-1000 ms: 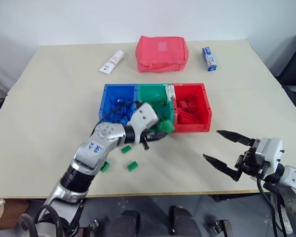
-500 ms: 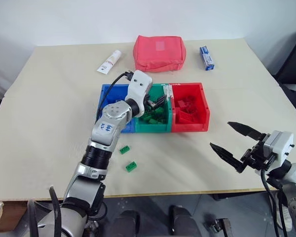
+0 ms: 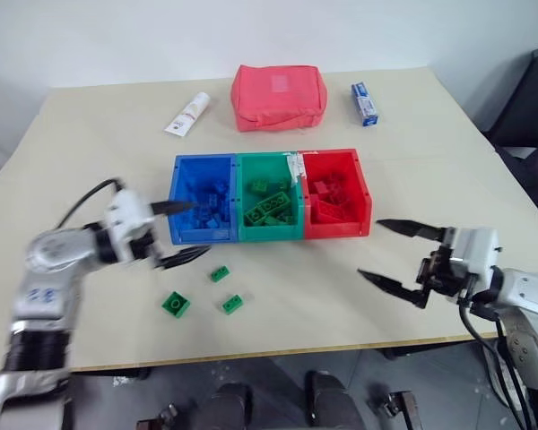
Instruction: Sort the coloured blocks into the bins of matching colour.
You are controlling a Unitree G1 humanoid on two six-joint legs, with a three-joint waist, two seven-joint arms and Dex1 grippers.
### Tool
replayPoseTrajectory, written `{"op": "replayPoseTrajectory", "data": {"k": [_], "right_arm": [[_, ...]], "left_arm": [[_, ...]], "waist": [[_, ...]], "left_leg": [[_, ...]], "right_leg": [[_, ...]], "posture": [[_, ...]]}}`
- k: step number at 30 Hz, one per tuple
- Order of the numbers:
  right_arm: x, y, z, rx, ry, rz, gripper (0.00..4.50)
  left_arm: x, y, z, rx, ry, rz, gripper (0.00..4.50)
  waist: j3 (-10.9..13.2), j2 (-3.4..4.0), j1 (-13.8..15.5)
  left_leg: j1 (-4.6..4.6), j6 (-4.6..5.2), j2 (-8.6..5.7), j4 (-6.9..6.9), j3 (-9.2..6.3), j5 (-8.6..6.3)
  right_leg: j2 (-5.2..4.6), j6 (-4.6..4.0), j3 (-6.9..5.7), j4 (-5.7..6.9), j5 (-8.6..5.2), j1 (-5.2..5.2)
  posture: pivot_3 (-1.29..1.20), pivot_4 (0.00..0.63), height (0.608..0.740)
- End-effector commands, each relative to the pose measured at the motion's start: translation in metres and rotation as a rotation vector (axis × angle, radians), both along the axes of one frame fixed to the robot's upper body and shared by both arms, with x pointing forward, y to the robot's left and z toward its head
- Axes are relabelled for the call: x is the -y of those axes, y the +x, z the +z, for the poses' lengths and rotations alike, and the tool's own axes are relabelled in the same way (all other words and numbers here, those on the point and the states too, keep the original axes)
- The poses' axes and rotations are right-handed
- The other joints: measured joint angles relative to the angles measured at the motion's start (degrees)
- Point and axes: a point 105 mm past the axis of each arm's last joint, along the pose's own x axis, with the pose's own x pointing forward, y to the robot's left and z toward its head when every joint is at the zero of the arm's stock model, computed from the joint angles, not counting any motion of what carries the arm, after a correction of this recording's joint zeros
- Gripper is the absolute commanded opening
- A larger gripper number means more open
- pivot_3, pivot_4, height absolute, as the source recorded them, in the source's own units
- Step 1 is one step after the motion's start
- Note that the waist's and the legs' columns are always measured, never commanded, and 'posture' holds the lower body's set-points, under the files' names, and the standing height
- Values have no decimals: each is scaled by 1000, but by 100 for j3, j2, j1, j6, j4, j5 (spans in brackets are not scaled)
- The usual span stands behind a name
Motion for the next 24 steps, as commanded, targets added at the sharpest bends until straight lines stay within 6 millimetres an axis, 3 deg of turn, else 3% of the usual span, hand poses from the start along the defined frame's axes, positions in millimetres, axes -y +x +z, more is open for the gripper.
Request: {"op": "replayPoseTrajectory", "data": {"k": [1,4,10,12,17,20,24], "right_arm": [[-2,-2,1,-2,-27,58,4500],[-5,-4,-4,-22,-53,98,4500],[-14,-13,-12,-69,-79,180,4500],[-11,-12,-13,-71,-81,171,4500],[-4,-11,-15,-79,-89,139,4500],[-3,-12,-17,-85,-89,125,4500],[-1,-16,-19,-85,-91,106,4500]], "left_arm": [[-20,-14,0,11,18,-5,4482],[-31,-21,-10,-15,55,13,4482],[-21,-36,-15,-79,132,-107,4482],[-11,-38,-16,-147,160,-119,4482],[45,-49,-11,-159,177,-274,4482],[69,-46,-14,-176,254,-272,4482],[88,-39,-34,-241,346,-147,4482]], "waist": [[0,-1,80],[0,-2,152],[0,-2,135],[1,-2,130],[0,-1,140],[0,-2,148],[0,0,122]], "left_leg": [[-1,3,-4,3,-4,-2],[-2,11,-10,11,-7,-8],[-2,7,1,10,-4,-12],[-2,6,6,11,-3,-12],[-2,7,6,10,0,-14],[-2,6,6,10,0,-14],[1,5,7,7,4,-14]], "right_leg": [[-5,0,-4,-1,0,4],[-9,-1,-8,-6,1,11],[-1,-2,-7,-5,2,9],[2,-3,-7,-5,2,9],[2,-3,-2,-5,3,9],[3,-3,-3,-2,3,8],[8,-3,4,-1,3,7]], "posture": [[0,150,740],[0,150,740],[0,150,740],[0,150,740],[0,150,740],[0,150,740],[0,150,740]]}}
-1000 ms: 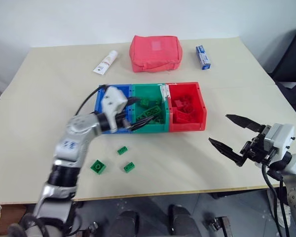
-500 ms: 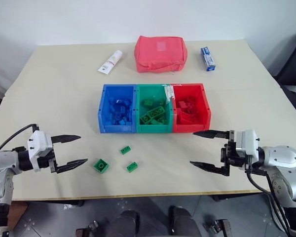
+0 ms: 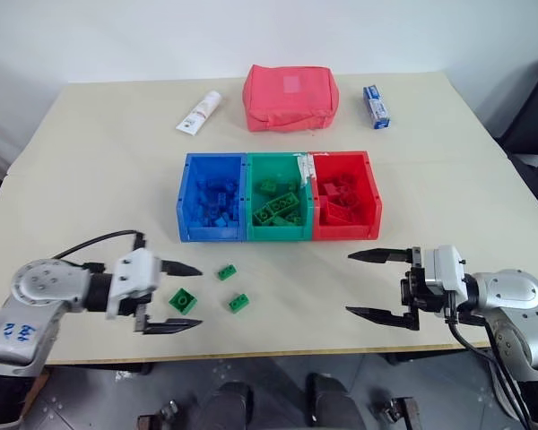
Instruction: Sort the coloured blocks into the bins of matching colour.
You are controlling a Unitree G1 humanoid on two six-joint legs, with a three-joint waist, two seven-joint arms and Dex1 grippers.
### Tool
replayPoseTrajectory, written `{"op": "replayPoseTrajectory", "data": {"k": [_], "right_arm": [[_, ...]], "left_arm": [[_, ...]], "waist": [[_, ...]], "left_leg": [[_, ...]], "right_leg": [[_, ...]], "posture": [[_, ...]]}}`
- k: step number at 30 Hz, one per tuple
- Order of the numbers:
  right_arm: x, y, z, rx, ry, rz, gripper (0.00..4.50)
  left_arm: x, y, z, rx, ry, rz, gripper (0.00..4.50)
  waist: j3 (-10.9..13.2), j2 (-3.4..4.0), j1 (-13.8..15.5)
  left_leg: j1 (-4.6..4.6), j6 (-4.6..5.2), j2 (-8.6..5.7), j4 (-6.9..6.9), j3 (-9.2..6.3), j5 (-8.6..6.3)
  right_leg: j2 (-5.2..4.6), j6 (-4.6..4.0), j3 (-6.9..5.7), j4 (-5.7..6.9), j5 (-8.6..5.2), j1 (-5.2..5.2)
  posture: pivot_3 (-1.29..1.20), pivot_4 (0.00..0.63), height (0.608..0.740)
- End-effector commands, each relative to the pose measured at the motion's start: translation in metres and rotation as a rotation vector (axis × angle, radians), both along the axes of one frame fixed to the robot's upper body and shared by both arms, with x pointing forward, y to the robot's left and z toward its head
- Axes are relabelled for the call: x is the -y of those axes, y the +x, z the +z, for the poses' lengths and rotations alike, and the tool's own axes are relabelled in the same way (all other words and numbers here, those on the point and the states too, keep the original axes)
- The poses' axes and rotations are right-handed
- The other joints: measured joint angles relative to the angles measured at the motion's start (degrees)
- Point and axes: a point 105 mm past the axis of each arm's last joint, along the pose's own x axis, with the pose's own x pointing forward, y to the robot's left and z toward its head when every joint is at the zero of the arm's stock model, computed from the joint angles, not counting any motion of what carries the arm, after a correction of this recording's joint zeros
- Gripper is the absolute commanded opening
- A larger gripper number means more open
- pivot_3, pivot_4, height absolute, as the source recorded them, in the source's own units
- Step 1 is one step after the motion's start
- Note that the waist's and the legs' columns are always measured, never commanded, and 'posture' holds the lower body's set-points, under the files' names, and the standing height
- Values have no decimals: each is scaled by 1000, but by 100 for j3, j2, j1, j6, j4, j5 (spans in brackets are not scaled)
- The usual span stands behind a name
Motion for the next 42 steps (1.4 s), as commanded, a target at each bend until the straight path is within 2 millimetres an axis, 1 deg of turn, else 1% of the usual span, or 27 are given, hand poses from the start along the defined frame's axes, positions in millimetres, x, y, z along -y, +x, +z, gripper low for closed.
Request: {"op": "replayPoseTrajectory", "data": {"k": [1,4,8,10,13,16,21,23,24,27,28,29,31,32,35,38,41,42], "right_arm": [[3,-3,9,49,-11,-18,4500],[3,-7,8,54,-14,-32,4500],[7,-11,10,65,-18,-70,4500],[8,-13,10,61,-23,-80,4500],[10,-16,9,58,-26,-91,4500],[9,-16,8,59,-24,-100,4500],[11,-18,7,60,-20,-124,4500],[13,-19,7,62,-15,-146,4500],[14,-20,7,64,-8,-157,4500],[17,-21,9,73,31,-207,4500],[19,-19,13,87,64,-242,4500],[20,-18,16,96,86,-266,4500],[26,-11,27,149,163,-356,4500],[29,-9,30,161,191,-388,4500],[36,-3,37,196,254,-468,4500],[41,1,45,222,313,-527,4500],[39,1,46,228,317,-526,4500],[37,0,46,227,314,-518,4500]], "left_arm": [[15,9,-12,4,65,122,4482],[29,13,-19,9,68,159,4482],[38,23,-24,9,46,218,4482],[37,21,-29,-15,71,203,4482],[32,22,-35,-18,123,196,3892],[33,24,-36,-23,119,183,2931],[40,15,-38,-46,96,135,1382],[43,17,-35,-41,57,138,768],[45,23,-30,-20,22,154,488],[51,42,-8,20,-120,212,477],[54,53,4,46,-188,249,477],[55,60,11,62,-233,275,477],[66,82,42,156,-363,305,477],[71,90,52,187,-406,310,477],[84,116,74,252,-498,365,477],[100,136,82,288,-538,382,477],[110,147,80,264,-542,386,477],[112,147,79,255,-545,381,1205]], "waist": [[0,0,-16],[1,-1,1],[1,-1,18],[0,-1,21],[0,0,11],[0,0,14],[0,0,15],[0,0,19],[0,1,21],[0,-1,52],[2,-3,62],[3,-8,63],[2,-9,57],[1,-9,61],[-2,-11,55],[-2,-12,24],[-2,-12,16],[-2,-12,15]], "left_leg": [[0,0,0,-2,7,0],[-1,0,3,0,10,0],[-1,0,1,2,10,0],[-1,0,1,3,10,0],[-1,-2,3,3,11,0],[3,-3,3,3,12,0],[4,-3,3,3,11,0],[4,-3,3,3,11,0],[4,-3,2,3,11,0],[1,-2,0,8,9,0],[0,-2,-1,11,8,0],[-2,-2,-1,14,5,1],[-2,-3,-1,20,5,1],[-2,-4,-2,21,5,2],[-1,-6,-6,23,6,3],[0,-5,-9,17,9,2],[-2,-4,-11,18,12,2],[-1,-4,-10,17,12,2]], "right_leg": [[2,0,7,3,0,-5],[6,0,10,5,0,-7],[5,0,10,5,0,-7],[4,0,10,5,0,-7],[5,0,10,3,0,-7],[5,0,11,4,0,-4],[4,0,11,3,0,-2],[4,0,11,2,0,-2],[3,0,11,2,0,-1],[2,1,9,3,0,0],[2,1,8,4,1,0],[2,2,4,4,1,2],[3,4,3,6,2,2],[3,5,3,7,3,2],[3,7,2,8,4,3],[2,7,5,6,4,0],[2,8,6,5,4,-3],[2,8,6,6,4,-3]], "posture": [[0,150,740],[0,150,740],[0,150,740],[0,150,740],[0,150,740],[0,150,740],[0,150,740],[0,150,740],[0,150,740],[0,150,740],[0,150,740],[0,150,740],[0,150,740],[0,150,740],[0,150,740],[0,150,740],[0,150,740],[0,150,740]]}}
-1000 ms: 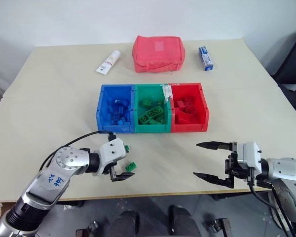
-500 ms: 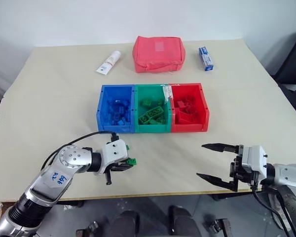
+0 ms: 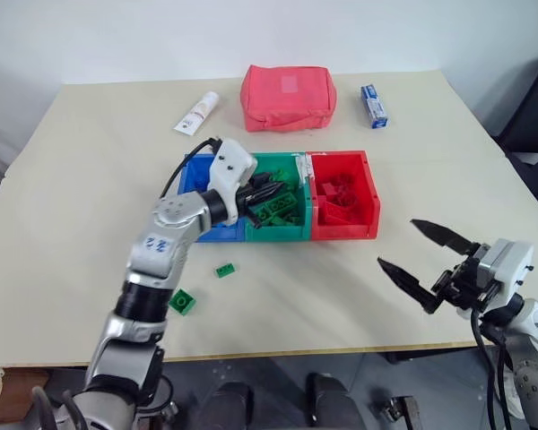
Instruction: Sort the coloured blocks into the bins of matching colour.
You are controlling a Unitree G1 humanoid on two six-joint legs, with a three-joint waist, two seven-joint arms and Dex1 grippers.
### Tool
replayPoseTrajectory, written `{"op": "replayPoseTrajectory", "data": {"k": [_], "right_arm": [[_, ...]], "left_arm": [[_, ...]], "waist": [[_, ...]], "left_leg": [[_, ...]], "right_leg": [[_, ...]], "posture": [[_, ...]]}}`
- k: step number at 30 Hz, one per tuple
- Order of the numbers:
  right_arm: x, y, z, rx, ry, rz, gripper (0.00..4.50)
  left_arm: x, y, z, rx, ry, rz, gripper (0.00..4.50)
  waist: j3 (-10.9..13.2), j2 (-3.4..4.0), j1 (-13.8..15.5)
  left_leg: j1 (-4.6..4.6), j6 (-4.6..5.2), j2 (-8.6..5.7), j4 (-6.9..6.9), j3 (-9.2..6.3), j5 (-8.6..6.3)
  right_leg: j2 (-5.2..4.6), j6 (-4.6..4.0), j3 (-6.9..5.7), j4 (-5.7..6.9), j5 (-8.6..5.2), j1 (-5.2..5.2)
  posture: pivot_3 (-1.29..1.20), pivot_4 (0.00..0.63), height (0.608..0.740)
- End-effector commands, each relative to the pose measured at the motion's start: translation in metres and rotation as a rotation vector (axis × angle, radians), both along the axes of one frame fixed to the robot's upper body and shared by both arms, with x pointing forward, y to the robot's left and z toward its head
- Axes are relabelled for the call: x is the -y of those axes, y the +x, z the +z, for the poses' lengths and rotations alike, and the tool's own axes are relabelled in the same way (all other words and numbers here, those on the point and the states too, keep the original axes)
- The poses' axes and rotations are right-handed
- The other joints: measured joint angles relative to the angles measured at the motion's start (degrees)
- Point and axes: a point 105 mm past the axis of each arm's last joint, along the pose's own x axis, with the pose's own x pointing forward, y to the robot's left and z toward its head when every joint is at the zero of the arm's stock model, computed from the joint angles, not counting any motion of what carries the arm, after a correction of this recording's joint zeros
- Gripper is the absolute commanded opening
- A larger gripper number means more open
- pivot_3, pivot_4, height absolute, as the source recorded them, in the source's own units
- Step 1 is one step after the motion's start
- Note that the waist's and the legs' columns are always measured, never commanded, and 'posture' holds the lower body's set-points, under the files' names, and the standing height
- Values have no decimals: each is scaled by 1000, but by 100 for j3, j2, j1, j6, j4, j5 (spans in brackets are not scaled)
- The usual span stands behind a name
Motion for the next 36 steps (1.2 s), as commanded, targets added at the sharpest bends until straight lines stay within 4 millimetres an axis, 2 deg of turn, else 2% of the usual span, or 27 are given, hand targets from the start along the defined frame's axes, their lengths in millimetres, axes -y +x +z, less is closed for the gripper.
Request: {"op": "replayPoseTrajectory", "data": {"k": [1,6,9,11,14,16,19,23,25,28,31,34,36], "right_arm": [[-5,-5,10,41,-2,17,4500],[-7,-5,11,41,3,29,4500],[-11,-4,11,32,-9,64,4500],[-15,-3,10,22,-23,100,4500],[-26,-2,6,-9,-90,211,4500],[-31,-2,2,-26,-129,271,4500],[-38,1,-3,-47,-170,358,4500],[-44,4,-5,-47,-195,419,4500],[-53,6,-6,-47,-206,477,4500],[-62,4,-10,-60,-228,544,4500],[-67,-1,-17,-81,-259,601,4500],[-69,-2,-20,-88,-271,621,4500],[-68,-1,-21,-88,-276,620,4500]], "left_arm": [[3,3,6,16,-5,-15,1406],[2,-7,9,35,0,-81,2931],[-12,-10,13,68,4,-72,3880],[-28,-19,16,98,26,-110,4456],[-83,-40,14,171,97,-137,4456],[-108,-57,17,258,125,-171,4456],[-152,-73,10,209,130,-114,4456],[-181,-87,-9,116,163,-67,4456],[-208,-106,-33,26,182,-15,4456],[-234,-129,-55,-68,214,31,4456],[-260,-143,-72,-166,233,79,4456],[-275,-148,-77,-215,242,91,4456],[-274,-149,-75,-223,249,60,4456]], "waist": [[0,0,-6],[0,0,-1],[0,0,-7],[0,0,-28],[-2,4,-137],[-4,7,-169],[-4,7,-140],[-4,7,-73],[-5,8,-74],[-5,8,-149],[-4,6,-149],[-4,6,-109],[-5,5,-103]], "left_leg": [[-1,0,0,0,0,0],[-3,0,1,1,2,0],[-2,0,1,2,2,0],[-2,0,3,1,2,0],[0,-2,10,-3,5,1],[4,-4,20,-13,10,0],[3,-8,24,-10,4,-1],[3,-2,15,-2,-7,-4],[3,2,13,-2,-5,-6],[3,0,22,-14,-1,-10],[2,-7,32,-13,-3,-14],[3,-7,31,-9,-6,-13],[4,-6,28,-9,-7,-14]], "right_leg": [[1,0,0,0,0,-1],[0,0,3,5,0,-5],[0,0,4,7,0,-5],[1,0,5,8,0,-6],[5,-1,8,10,0,-11],[10,-4,9,13,-2,-13],[9,-8,1,2,-4,-10],[0,-9,-7,-1,-4,2],[-2,-9,-6,-2,-3,2],[3,-10,-4,-5,-4,-3],[8,-19,-12,-7,-8,-5],[5,-20,-18,-5,-7,-1],[3,-26,-19,-5,-3,2]], "posture": [[0,150,740],[0,150,740],[0,150,740],[0,150,740],[0,150,740],[0,150,740],[0,150,740],[0,150,740],[0,150,740],[0,150,740],[0,150,740],[0,150,740],[0,150,740]]}}
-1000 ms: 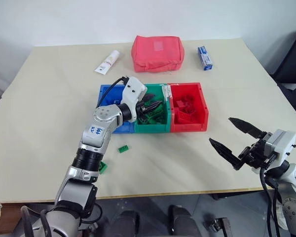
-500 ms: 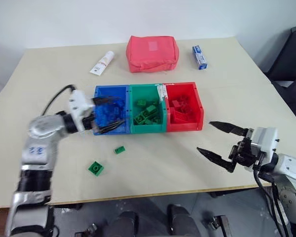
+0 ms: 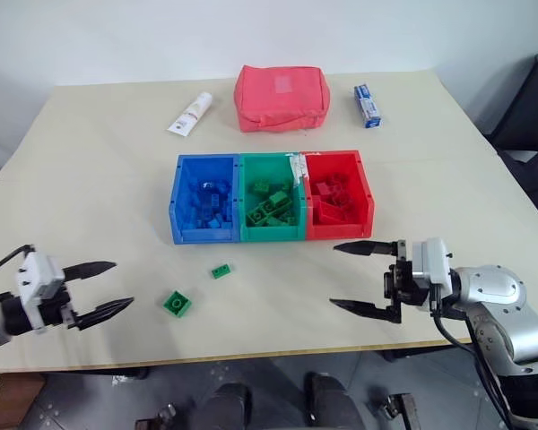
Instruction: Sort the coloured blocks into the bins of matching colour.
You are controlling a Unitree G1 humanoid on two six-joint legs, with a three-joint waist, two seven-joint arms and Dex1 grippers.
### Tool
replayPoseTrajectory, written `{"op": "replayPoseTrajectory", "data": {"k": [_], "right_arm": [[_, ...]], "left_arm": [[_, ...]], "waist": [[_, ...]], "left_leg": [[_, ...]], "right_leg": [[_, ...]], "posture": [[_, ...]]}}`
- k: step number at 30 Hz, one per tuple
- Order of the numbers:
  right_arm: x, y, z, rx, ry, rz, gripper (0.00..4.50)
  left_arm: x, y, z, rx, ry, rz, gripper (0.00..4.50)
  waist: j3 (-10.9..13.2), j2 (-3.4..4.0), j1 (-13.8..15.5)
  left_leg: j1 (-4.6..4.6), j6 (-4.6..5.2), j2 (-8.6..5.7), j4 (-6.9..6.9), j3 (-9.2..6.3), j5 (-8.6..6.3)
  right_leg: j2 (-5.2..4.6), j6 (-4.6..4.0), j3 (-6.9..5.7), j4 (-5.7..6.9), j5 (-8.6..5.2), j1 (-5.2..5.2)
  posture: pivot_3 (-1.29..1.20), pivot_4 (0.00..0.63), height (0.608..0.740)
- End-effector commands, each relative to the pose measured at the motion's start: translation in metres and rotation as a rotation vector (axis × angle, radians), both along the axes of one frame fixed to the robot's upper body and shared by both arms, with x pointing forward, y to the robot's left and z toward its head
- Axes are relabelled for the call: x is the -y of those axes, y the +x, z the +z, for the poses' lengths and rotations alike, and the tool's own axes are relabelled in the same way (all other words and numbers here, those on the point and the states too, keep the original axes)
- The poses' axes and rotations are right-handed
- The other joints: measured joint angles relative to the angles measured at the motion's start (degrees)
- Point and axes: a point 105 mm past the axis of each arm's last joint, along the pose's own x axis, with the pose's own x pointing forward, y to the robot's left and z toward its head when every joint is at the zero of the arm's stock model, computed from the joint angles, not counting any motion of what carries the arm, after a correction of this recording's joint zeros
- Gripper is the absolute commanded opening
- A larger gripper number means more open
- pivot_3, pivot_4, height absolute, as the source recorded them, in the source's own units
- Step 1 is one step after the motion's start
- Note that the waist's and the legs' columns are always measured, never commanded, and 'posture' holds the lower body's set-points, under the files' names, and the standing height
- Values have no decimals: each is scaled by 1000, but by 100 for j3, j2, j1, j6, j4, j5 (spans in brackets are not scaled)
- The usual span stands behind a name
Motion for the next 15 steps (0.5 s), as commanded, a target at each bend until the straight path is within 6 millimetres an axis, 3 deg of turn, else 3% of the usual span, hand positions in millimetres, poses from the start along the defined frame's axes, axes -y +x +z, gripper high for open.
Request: {"op": "replayPoseTrajectory", "data": {"k": [1,7,11,15], "right_arm": [[2,0,5,39,-12,12,4500],[13,1,2,40,-38,-28,4500],[20,3,0,41,-52,-63,4500],[24,0,0,43,-52,-91,4500]], "left_arm": [[2,-2,10,13,20,-65,4456],[49,4,19,18,-6,-259,4456],[96,21,39,48,-82,-330,4456],[134,27,24,-69,41,-368,4456]], "waist": [[0,-1,-2],[0,-1,-31],[0,-1,-26],[-1,1,-41]], "left_leg": [[0,0,0,0,0,0],[-2,0,3,-2,0,-4],[-2,0,3,0,1,-4],[-2,-1,3,-1,2,-4]], "right_leg": [[0,0,0,0,1,0],[1,-1,0,-1,1,-2],[2,-1,1,0,1,-2],[5,-1,3,8,2,-5]], "posture": [[0,150,740],[0,150,740],[0,150,740],[0,150,740]]}}
